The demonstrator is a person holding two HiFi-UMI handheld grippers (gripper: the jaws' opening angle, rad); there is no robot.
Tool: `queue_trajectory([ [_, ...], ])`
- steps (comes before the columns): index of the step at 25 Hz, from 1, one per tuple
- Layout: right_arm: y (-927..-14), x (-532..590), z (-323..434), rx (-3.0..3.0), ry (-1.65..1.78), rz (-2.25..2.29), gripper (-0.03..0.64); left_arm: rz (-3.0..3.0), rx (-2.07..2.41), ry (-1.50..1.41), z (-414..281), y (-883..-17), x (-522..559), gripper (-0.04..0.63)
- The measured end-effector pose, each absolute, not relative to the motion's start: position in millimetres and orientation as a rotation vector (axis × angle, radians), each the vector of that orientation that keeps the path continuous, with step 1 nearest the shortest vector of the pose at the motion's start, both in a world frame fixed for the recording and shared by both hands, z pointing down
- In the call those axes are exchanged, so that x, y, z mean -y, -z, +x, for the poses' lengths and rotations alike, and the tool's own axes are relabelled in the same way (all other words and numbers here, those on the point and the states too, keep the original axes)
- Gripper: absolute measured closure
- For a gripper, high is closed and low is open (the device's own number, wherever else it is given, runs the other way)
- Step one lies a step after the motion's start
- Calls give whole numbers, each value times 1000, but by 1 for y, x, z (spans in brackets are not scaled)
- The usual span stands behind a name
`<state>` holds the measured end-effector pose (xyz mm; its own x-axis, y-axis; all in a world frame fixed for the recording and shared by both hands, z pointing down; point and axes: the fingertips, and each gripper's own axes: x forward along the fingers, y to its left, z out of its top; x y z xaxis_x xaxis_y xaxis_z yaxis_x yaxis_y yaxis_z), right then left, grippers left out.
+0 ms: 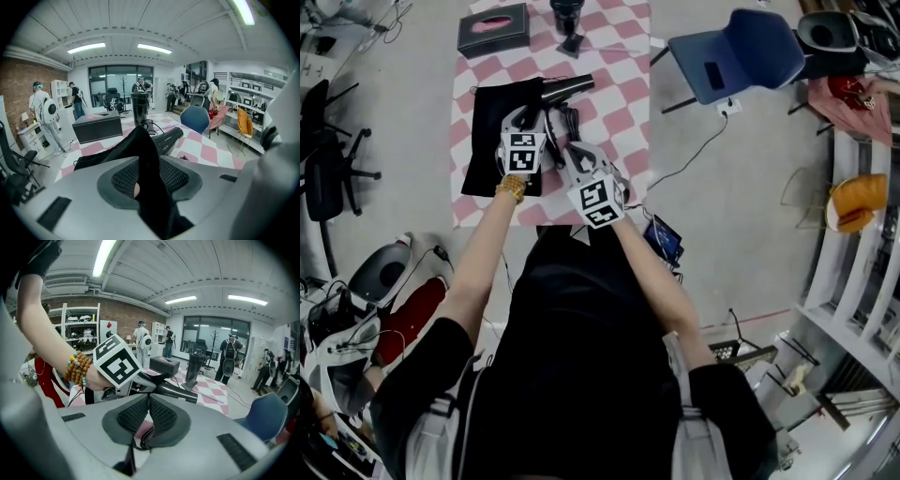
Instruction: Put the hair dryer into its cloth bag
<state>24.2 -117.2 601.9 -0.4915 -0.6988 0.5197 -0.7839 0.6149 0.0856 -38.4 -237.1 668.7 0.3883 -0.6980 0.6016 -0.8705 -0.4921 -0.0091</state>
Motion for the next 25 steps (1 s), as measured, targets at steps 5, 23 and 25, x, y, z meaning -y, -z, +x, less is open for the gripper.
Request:
queue_trajectory([
  [5, -604, 118, 32, 2322, -224, 1176, 598, 2376, 1371, -808, -41, -667, 231, 572],
  [23, -624, 124, 20, 2361, -304, 1085, 598, 2908, 660, -932, -48, -647, 48, 575],
  [25, -633, 125, 7, 2367, -335, 1018, 598, 2914, 652, -897, -48, -654, 39, 575],
])
